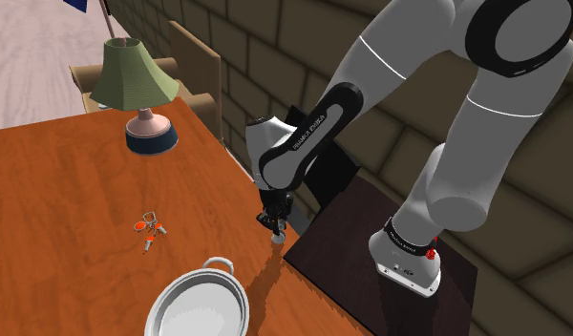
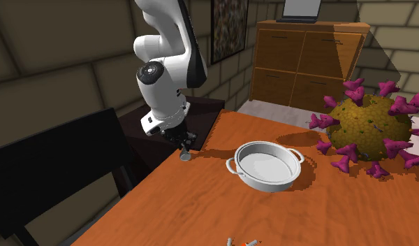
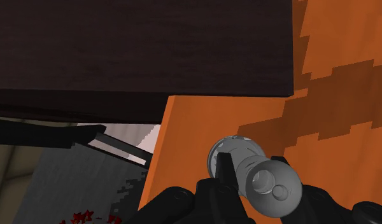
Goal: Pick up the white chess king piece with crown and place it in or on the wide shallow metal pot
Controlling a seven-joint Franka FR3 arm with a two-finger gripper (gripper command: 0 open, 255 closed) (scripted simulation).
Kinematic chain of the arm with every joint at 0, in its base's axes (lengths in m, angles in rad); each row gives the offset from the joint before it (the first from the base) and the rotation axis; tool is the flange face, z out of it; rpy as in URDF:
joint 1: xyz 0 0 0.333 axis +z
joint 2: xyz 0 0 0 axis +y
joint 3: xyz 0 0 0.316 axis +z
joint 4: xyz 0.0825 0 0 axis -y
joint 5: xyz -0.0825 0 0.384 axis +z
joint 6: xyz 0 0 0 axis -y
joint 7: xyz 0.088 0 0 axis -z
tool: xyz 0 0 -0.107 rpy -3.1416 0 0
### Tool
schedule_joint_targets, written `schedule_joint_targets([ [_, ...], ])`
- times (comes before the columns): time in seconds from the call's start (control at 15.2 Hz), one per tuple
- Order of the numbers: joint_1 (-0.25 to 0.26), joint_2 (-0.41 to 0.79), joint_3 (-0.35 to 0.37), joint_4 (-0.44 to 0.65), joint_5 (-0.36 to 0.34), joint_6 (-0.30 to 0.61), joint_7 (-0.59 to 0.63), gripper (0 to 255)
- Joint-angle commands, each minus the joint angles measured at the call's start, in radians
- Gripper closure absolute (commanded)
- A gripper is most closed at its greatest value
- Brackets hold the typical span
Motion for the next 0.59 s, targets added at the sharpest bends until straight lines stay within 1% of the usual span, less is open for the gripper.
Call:
schedule_joint_targets([
  [0.0,0.000,0.001,0.000,0.000,0.000,0.001,0.000,255],
  [0.07,0.000,0.001,0.000,0.000,0.000,0.001,0.000,255],
  [0.53,-0.004,-0.102,0.003,0.002,0.012,-0.104,0.003,255],
])
